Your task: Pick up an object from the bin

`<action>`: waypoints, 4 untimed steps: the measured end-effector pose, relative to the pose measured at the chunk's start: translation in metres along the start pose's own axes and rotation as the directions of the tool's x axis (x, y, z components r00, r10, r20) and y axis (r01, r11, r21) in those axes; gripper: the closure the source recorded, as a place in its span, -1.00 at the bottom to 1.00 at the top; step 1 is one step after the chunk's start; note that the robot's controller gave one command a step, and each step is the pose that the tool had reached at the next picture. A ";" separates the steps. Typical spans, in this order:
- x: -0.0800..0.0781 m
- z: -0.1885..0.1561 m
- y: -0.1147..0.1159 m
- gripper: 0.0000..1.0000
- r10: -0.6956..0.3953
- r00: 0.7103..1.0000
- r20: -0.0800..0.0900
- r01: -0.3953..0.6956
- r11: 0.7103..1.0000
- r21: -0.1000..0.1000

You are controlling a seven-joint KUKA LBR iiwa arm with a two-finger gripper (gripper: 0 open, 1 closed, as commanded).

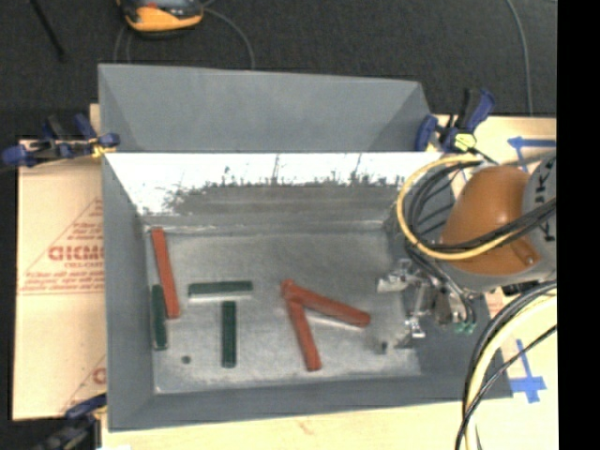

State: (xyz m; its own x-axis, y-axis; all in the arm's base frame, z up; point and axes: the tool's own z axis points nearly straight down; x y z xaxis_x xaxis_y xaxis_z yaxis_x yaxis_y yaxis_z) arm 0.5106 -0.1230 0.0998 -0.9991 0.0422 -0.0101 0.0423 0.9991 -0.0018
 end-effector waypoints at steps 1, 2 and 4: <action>-0.026 0.022 0.017 -1.00 -0.021 1.000 -0.012 0.021 1.000 -0.002; 0.012 0.018 0.041 1.00 -0.064 0.998 0.018 0.063 0.998 0.014; 0.019 0.020 0.047 1.00 -0.072 0.997 -0.017 0.072 0.997 0.000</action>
Offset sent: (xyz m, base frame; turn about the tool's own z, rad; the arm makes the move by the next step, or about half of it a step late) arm -0.0192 0.0513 -0.0298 -0.0665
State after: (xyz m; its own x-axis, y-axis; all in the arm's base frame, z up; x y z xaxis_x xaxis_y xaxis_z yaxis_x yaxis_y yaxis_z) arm 0.4934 -0.0755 0.0794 -0.9995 -0.0301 0.0067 -0.0301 0.9995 -0.0030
